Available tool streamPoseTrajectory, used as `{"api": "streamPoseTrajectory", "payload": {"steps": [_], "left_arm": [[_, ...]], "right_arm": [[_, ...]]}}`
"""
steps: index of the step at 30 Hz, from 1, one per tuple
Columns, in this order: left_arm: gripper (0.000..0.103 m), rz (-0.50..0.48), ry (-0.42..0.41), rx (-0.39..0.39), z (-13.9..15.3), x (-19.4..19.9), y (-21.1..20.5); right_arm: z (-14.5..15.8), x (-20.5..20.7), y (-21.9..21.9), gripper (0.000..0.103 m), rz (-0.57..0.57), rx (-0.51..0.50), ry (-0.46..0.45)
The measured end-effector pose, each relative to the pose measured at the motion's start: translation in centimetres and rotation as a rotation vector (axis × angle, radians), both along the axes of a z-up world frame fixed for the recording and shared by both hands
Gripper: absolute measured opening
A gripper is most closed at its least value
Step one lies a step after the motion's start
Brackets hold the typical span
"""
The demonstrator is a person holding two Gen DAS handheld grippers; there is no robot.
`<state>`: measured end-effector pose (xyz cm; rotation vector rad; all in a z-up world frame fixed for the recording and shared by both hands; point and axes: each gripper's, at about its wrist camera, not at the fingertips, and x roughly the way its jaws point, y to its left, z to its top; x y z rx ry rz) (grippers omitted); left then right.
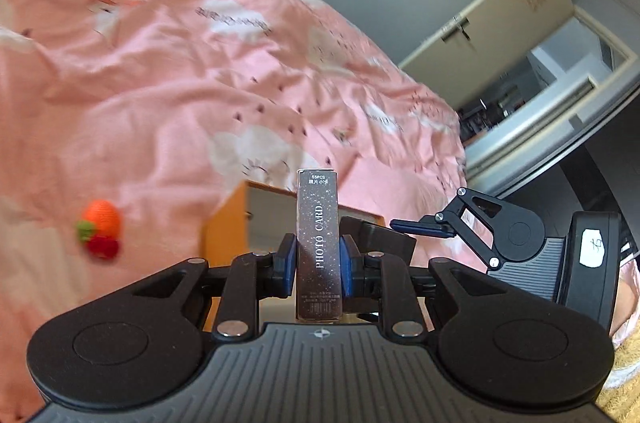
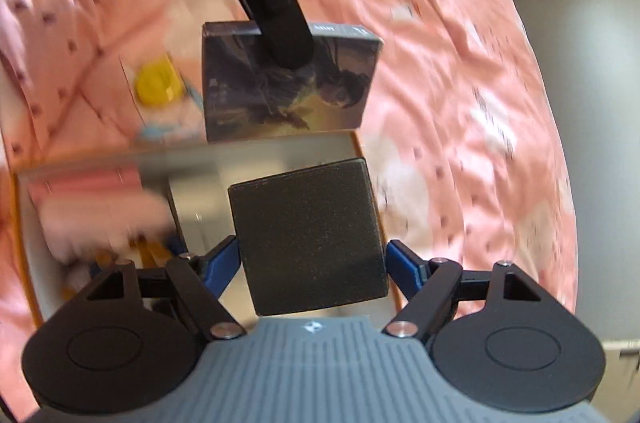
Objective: Organize objects
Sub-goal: 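Carry the grey case and photo card box into the orange box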
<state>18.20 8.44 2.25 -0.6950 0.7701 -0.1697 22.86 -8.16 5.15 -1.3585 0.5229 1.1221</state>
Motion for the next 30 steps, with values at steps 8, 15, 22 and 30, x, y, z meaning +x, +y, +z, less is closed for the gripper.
{"api": "streamPoseTrajectory", "payload": {"steps": [8,15,22,30], "left_arm": [[0.025,-0.033,0.095,0.161,-4.6,5.6,-5.4],[0.025,-0.015,0.176,0.264,-7.3,6.9,-7.5],[0.025,-0.052,0.226,0.373,-8.8,8.5,-9.8],[0.026,-0.062,0.256,0.4,-9.3,9.1,-9.9]], "right_arm": [[-4.1,3.8,-2.6,0.079,-0.076,-0.018,0.015],[-6.4,5.8,-2.9,0.079,-0.091,0.012,0.053],[-7.4,6.0,-2.9,0.079,-0.094,0.0,0.085],[-7.3,5.5,-2.9,0.079,-0.098,0.005,0.087]]}}
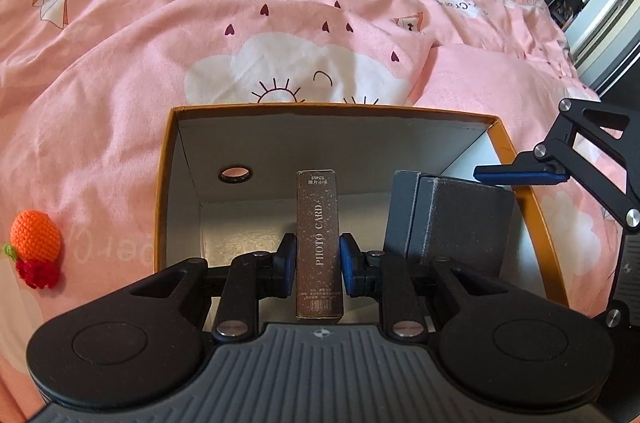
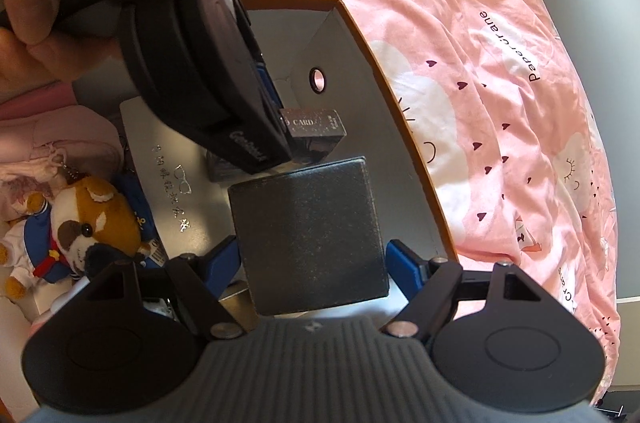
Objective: Organize objects
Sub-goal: 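Carry the grey case and photo card box into the orange box, then open the left tool to drop the photo card box while the right tool lowers the grey case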
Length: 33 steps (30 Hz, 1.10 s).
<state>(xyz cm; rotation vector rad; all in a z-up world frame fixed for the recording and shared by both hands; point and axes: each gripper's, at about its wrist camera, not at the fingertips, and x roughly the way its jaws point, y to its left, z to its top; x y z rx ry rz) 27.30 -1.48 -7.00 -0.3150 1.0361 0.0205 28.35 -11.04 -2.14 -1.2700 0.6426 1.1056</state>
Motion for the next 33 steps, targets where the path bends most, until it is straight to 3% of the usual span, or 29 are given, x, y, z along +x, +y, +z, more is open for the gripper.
{"api": "streamPoseTrajectory", "payload": {"steps": [4,7,11,13,17,23,28,31,33], "left_arm": [[0.025,-0.011,-0.008,0.054,-0.2,0.2,-0.5],[0.025,-0.006,-0.023,0.044,-0.8,0.2,-0.4],[0.026,-0.041,0.012,0.115,-1.4,0.4,-1.1],[0.031,-0.058,0.021,0.105,-1.3,0.4,-1.0],[0.032,-0.087,0.019,0.097,-0.1,0.0,-0.8],[0.037,-0.063,-0.053,-0.044,3.3,-1.7,2.5],[0.037,0.071,-0.157,-0.105,5.3,-2.9,6.6],[0.037,0.133,-0.162,-0.168,5.3,-3.0,8.8],[0.037,0.162,-0.161,-0.159,5.0,-3.2,9.7]], "right_arm": [[-0.1,-0.3,0.2,0.079,-0.009,-0.003,-0.008],[-0.1,-1.0,0.3,0.079,0.003,-0.012,-0.018],[-0.2,-1.6,0.3,0.079,0.008,-0.029,-0.031],[-0.3,-1.8,0.2,0.079,0.007,-0.028,-0.033],[-0.5,-2.1,0.3,0.079,-0.001,-0.035,-0.039],[-1.1,-1.8,1.0,0.079,-0.072,-0.026,-0.025],[-1.3,-1.9,2.1,0.078,-0.097,0.008,0.004],[-1.7,-1.7,2.7,0.078,-0.093,0.006,-0.003],[-1.7,-2.3,3.2,0.078,-0.094,0.01,-0.003]]}}
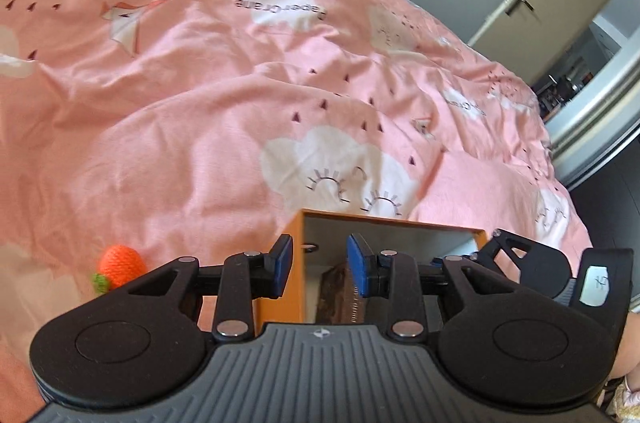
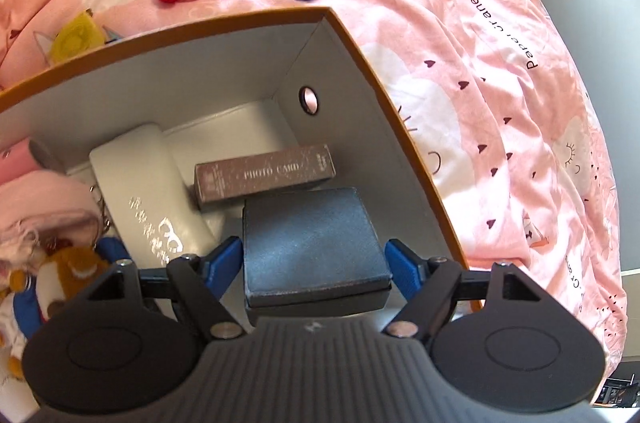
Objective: Organize objects
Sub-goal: 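Open the left tool to drop the photo card box while the right tool lowers the grey case, then open the right tool to release the grey case and withdraw both tools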
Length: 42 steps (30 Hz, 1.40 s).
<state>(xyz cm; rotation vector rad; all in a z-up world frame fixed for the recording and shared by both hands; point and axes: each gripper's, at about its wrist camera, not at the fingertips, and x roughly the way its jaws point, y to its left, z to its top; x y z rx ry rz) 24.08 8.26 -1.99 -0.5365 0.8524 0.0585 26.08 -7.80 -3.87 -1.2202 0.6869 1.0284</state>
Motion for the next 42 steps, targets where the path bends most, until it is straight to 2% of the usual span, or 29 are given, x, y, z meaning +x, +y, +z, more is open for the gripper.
{"api": "streamPoseTrajectory", "payload": {"steps": [12,16,20,28,31,33,39,42], "left_arm": [[0.037,0.023,0.052,-0.047,-2.6,-0.6,2.1],[0.037,0.022,0.06,-0.059,-3.1,-0.7,2.4],[0.037,0.02,0.071,-0.069,-3.5,-0.8,2.5],[0.037,0.028,0.088,-0.086,-4.4,-0.6,2.8],[0.037,0.026,0.096,-0.091,-4.9,-0.6,2.8],[0.037,0.028,0.102,-0.098,-5.2,-0.6,2.9],[0.037,0.031,0.109,-0.112,-5.6,-0.5,3.1],[0.037,0.03,0.113,-0.118,-5.8,-0.6,3.1]], "right_arm": [[1.0,-0.7,0.1,0.078,0.065,0.071,0.076],[0.0,1.4,2.4,0.078,0.108,0.041,0.093],[-1.0,2.5,2.8,0.078,0.13,-0.008,0.12],[-3.1,4.1,2.8,0.077,0.185,-0.141,0.116],[-3.5,4.5,3.0,0.077,0.205,-0.14,0.124],[-3.5,4.6,3.2,0.077,0.226,-0.151,0.127],[-4.3,3.7,3.3,0.075,0.338,-0.292,0.089],[-4.4,3.6,3.4,0.075,0.34,-0.278,0.094]]}}
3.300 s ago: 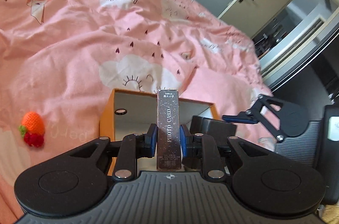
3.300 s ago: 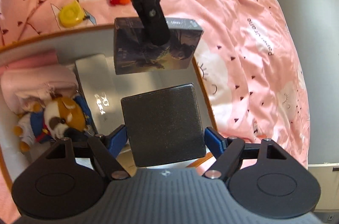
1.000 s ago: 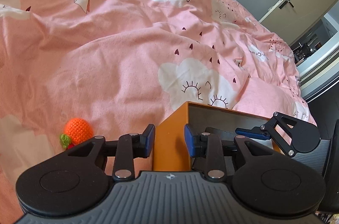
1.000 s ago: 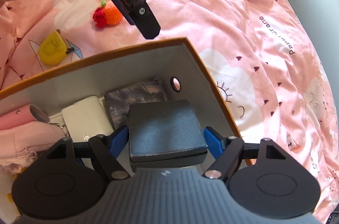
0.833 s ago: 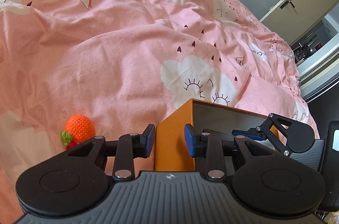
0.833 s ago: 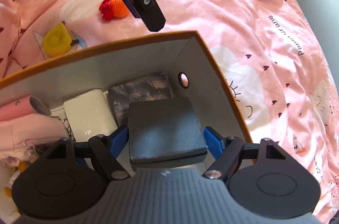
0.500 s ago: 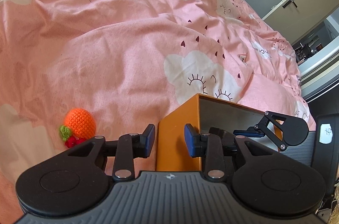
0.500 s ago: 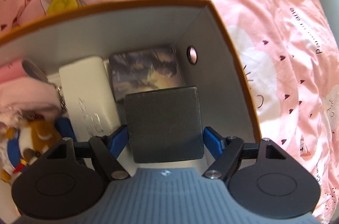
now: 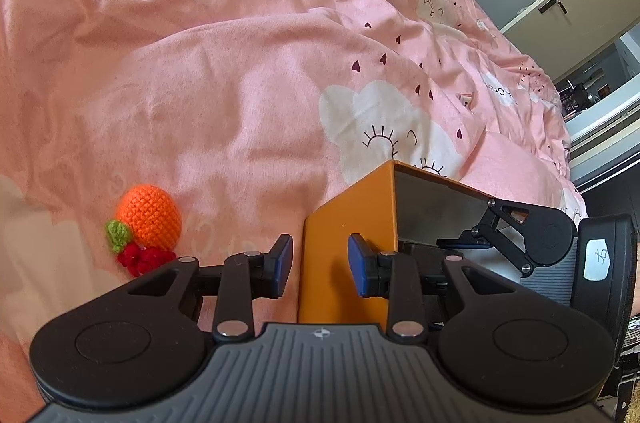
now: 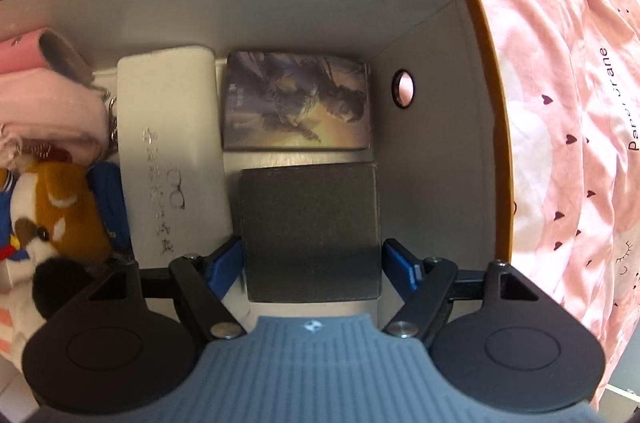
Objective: Organize objects
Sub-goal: 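Open the right tool to release the grey case and withdraw both tools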
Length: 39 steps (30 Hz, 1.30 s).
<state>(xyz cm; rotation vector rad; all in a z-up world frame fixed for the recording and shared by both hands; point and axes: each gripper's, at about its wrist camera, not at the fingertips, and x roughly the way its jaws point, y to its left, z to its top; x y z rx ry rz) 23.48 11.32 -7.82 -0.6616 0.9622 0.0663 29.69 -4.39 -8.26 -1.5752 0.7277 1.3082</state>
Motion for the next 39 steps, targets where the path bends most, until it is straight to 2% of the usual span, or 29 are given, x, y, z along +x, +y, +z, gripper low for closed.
{"api": "streamPoseTrajectory", "payload": {"steps": [4,7,9,11,14,18,21,25,29,39], "left_arm": [[0.037,0.003,0.009,0.0,-0.3,-0.2,0.1],[0.037,0.005,0.014,-0.005,-0.5,-0.4,0.2],[0.037,0.003,0.016,-0.006,-0.6,-0.5,0.2],[0.037,0.002,0.017,-0.008,-0.6,-0.6,0.2],[0.037,0.001,0.016,-0.012,-0.5,-0.8,0.2],[0.037,-0.008,0.014,-0.018,-0.4,-1.2,-0.1],[0.037,-0.011,0.014,-0.022,-0.3,-1.7,-0.3],[0.038,-0.004,0.014,-0.025,0.0,-2.5,-0.1],[0.039,0.006,0.016,-0.034,0.0,-3.3,0.0],[0.039,0.005,0.014,-0.046,0.3,-3.9,-0.2]], "right_arm": [[0.5,0.4,-0.3,0.077,-0.044,0.047,0.036],[1.0,0.8,-0.8,0.089,-0.08,0.076,0.055],[1.6,1.1,-1.1,0.089,-0.112,0.096,0.076],[2.2,1.3,-1.5,0.086,-0.142,0.117,0.081],[3.3,1.1,-2.1,0.075,-0.207,0.155,0.158],[3.7,-1.1,-2.0,0.071,-0.255,0.21,0.271],[3.3,-2.9,-1.3,0.071,-0.26,0.222,0.304],[1.6,-4.0,-0.3,0.067,-0.31,0.193,0.268],[1.0,-3.8,-0.4,0.066,-0.42,0.201,0.304],[0.9,-4.7,-1.2,0.068,-0.68,0.336,0.254]]}}
